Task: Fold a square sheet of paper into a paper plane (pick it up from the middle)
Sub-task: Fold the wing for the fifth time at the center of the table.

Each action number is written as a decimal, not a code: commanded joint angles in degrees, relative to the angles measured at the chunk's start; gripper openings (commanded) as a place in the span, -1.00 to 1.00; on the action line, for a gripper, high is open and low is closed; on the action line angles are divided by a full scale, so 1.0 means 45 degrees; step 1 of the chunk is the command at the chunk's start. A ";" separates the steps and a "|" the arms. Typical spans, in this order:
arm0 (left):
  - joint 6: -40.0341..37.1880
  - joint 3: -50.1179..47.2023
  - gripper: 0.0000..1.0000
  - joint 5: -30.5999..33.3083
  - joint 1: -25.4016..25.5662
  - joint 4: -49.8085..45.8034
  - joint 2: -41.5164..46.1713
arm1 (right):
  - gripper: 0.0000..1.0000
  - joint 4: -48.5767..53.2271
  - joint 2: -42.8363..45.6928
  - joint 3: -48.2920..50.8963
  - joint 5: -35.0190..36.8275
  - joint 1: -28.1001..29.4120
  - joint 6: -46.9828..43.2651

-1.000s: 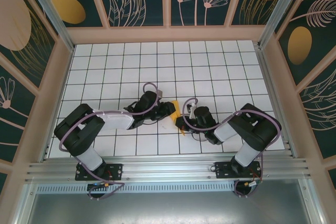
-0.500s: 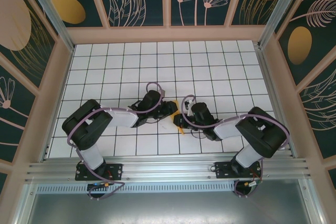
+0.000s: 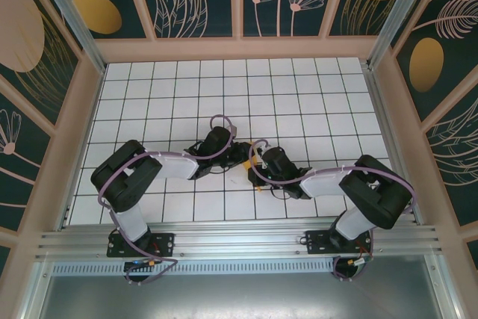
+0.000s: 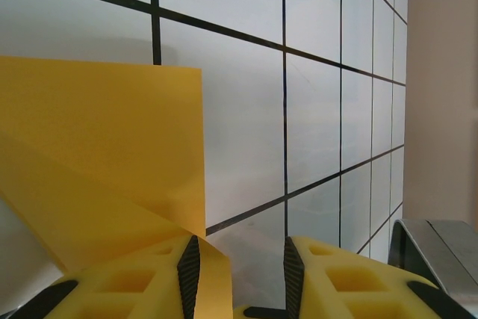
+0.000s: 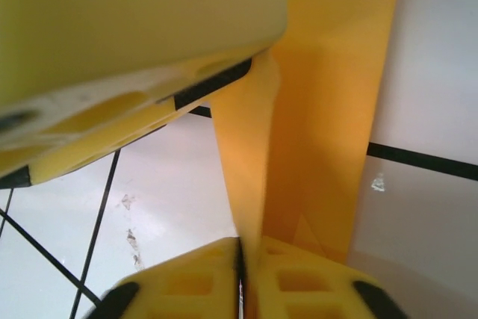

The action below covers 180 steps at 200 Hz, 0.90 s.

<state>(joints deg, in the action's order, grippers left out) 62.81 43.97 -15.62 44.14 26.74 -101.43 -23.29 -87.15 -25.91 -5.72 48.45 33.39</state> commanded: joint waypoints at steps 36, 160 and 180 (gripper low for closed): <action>-0.0477 0.0367 -0.15 0.0187 -0.0063 -0.0429 0.0426 | -1.00 -0.0897 0.0015 0.0133 -0.0546 -0.0091 0.0139; -0.0062 -0.1059 -0.14 -0.0704 -0.0060 0.1333 0.1270 | -1.00 -0.3843 -0.0753 0.1373 -0.2433 -0.0805 0.1701; -0.0068 -0.0804 -0.14 -0.0783 -0.0063 0.1393 0.0855 | -1.00 -0.3829 -0.0922 0.1345 -0.2407 -0.0824 0.1735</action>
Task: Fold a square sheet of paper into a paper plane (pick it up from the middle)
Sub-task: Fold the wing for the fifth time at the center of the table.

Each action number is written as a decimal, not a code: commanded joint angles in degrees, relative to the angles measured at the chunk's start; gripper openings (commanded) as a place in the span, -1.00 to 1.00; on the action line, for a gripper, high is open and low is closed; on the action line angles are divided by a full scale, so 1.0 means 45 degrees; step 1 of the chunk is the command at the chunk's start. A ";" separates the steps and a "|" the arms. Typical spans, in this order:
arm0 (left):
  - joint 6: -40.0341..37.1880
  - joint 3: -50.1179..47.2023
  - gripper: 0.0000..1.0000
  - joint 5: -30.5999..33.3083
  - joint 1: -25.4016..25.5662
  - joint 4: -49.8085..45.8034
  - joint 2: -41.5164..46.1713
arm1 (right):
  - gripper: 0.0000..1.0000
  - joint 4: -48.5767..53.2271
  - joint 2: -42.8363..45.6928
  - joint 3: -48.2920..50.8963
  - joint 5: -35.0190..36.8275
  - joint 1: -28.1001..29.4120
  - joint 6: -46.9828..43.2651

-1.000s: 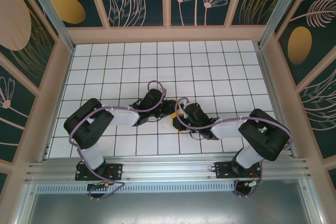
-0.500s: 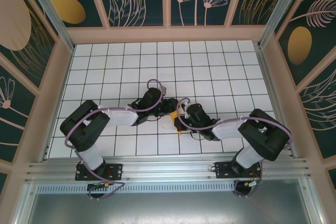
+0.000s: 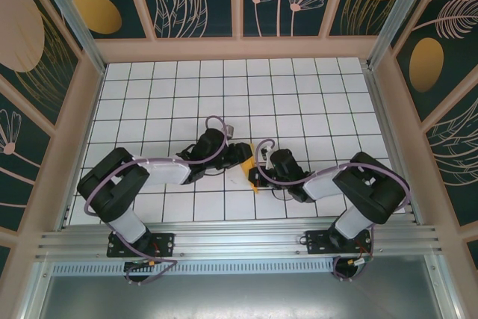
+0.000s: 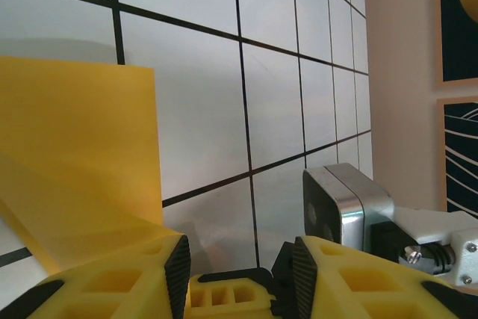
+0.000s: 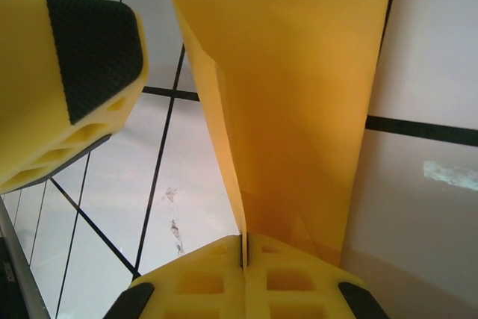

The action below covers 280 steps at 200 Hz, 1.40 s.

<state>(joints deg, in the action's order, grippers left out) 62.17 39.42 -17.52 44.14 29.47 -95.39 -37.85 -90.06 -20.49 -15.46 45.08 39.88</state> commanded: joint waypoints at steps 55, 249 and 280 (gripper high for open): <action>0.0076 0.0409 -0.14 -0.0286 -0.0063 0.0979 -0.1557 | -1.00 -0.0544 -0.0566 0.0074 -0.0189 -0.0077 0.0392; -0.0756 0.0673 -0.17 -0.0111 -0.0064 0.0426 -0.2858 | -0.58 0.2492 0.1702 -0.0036 0.0156 -0.0047 0.0965; -0.0787 0.0674 -0.17 -0.0145 -0.0064 0.0385 -0.2898 | -0.73 0.2843 0.1883 0.0075 0.0356 -0.0037 0.1136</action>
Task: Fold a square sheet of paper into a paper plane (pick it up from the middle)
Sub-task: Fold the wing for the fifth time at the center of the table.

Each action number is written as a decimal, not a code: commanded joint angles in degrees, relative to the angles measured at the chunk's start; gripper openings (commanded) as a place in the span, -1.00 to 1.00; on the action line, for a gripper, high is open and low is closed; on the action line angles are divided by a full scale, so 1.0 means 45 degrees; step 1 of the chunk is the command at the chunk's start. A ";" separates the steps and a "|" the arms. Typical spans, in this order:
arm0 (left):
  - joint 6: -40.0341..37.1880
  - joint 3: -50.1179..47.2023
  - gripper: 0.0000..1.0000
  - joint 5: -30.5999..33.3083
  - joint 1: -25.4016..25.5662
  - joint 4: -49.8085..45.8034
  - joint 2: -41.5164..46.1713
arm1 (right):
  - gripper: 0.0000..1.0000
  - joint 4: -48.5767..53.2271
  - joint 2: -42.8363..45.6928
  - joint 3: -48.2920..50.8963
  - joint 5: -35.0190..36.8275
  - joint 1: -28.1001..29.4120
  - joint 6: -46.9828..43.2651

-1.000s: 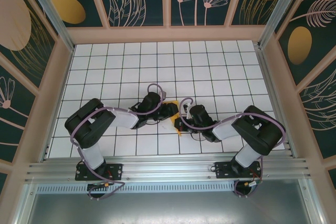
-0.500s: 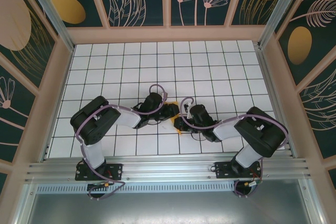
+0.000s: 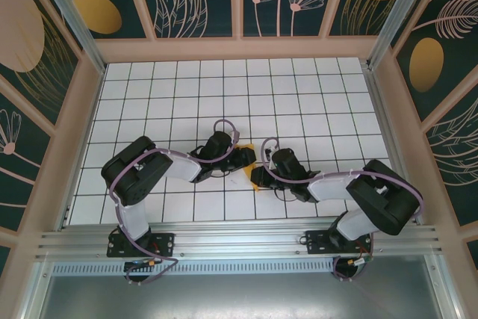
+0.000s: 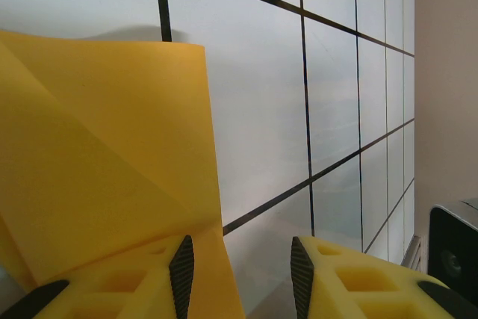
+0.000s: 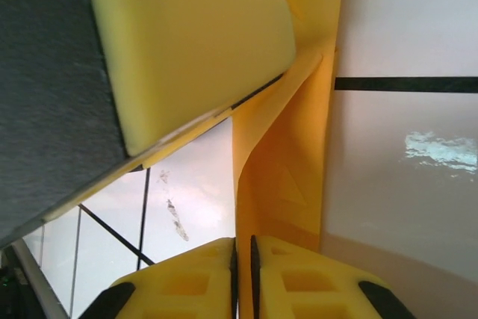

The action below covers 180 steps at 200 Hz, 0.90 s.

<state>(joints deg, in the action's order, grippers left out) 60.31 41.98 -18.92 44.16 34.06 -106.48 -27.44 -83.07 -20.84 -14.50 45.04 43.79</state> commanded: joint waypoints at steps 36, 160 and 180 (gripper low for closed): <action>-0.0434 0.0145 -0.18 0.0190 -0.0068 -0.0748 -0.0440 | -0.88 0.0425 0.0020 0.0371 -0.0121 -0.0030 0.0512; -0.0376 0.0164 -0.18 0.0219 -0.0068 -0.0997 -0.0465 | -1.00 0.0234 -0.1162 0.0673 -0.0240 0.0006 0.0930; -0.0385 0.0183 -0.18 0.0240 -0.0077 -0.1045 -0.0479 | -0.89 0.0589 -0.0541 0.0594 -0.0205 0.0029 0.0877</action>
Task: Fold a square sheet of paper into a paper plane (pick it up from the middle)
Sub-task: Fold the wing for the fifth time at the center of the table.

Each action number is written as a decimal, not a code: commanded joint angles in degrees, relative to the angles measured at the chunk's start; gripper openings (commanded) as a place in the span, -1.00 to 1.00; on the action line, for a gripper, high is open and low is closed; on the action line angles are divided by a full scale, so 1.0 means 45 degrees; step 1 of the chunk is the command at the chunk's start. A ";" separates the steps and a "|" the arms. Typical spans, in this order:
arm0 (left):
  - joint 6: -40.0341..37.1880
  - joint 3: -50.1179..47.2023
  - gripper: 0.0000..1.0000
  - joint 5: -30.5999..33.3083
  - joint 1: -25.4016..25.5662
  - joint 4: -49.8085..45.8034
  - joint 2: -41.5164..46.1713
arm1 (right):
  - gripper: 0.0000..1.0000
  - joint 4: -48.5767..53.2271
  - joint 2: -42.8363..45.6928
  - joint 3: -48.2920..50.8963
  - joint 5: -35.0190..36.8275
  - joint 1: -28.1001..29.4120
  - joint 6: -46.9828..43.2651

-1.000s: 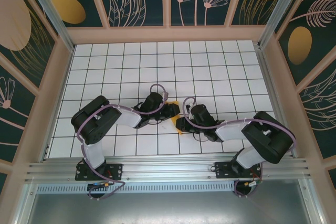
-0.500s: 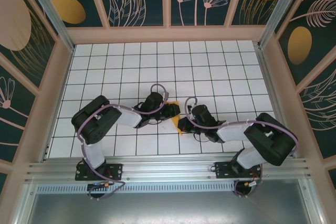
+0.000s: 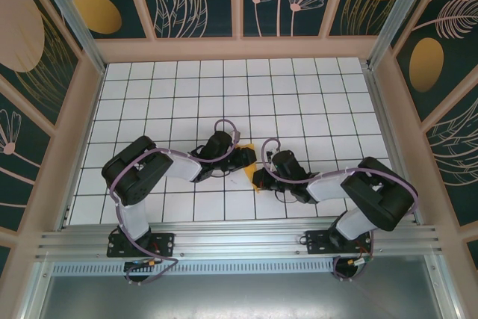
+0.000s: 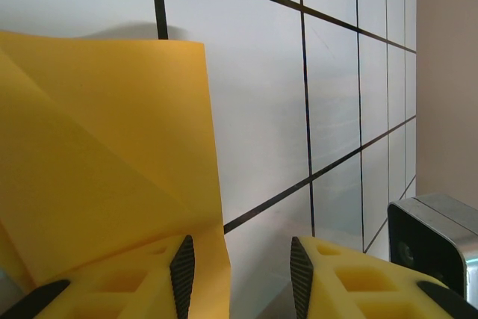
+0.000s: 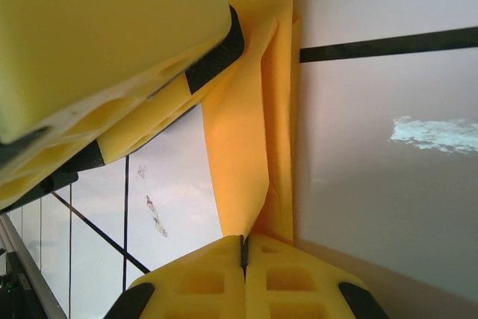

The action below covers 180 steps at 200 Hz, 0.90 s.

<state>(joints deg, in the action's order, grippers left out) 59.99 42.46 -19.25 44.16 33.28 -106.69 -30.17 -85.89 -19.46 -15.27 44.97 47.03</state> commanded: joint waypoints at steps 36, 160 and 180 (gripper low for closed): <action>-0.0419 0.0194 -0.18 0.0358 -0.0073 -0.1125 -0.0470 | -0.70 0.2269 0.1453 0.0047 -0.0114 0.0248 -0.0482; -0.0459 0.0255 -0.19 0.0310 -0.0068 -0.1184 -0.0503 | -1.00 0.2143 0.1346 0.0577 0.0028 0.0361 0.0109; -0.0479 0.0233 -0.19 0.0313 -0.0068 -0.1203 -0.0522 | -1.00 0.1550 0.1338 0.1016 -0.0303 0.0228 0.0586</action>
<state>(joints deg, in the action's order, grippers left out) 59.55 43.53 -19.38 44.21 31.44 -106.85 -22.33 -79.66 -18.11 -14.92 46.78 46.59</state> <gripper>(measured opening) 0.406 0.068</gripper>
